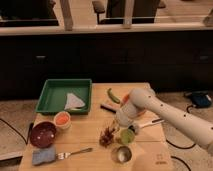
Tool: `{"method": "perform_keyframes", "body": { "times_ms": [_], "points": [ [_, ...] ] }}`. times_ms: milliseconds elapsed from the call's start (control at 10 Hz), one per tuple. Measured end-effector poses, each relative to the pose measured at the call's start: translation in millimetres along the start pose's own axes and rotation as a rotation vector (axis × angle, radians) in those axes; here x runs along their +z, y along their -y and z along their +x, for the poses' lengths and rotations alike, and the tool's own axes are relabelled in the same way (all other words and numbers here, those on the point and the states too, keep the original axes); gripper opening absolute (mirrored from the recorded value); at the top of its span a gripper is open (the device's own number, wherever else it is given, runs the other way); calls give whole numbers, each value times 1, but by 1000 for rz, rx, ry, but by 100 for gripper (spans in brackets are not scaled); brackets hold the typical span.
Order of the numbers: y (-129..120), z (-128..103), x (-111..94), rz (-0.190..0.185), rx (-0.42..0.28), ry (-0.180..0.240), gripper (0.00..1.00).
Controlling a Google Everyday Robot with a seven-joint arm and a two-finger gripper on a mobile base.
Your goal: Place grapes in table surface
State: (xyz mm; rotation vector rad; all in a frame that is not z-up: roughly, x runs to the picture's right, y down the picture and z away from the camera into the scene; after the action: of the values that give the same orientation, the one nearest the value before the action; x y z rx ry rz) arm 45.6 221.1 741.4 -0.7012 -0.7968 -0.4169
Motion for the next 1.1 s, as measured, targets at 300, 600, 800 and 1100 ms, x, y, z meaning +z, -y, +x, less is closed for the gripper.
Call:
{"method": "perform_keyframes", "body": {
  "times_ms": [300, 600, 800, 1100],
  "points": [
    [1, -1, -1, -3, 1, -5, 71],
    [3, -5, 0, -20, -8, -8, 80],
    [6, -8, 1, -30, -14, -9, 80],
    [10, -13, 2, -41, -25, -11, 80]
  ]
}}
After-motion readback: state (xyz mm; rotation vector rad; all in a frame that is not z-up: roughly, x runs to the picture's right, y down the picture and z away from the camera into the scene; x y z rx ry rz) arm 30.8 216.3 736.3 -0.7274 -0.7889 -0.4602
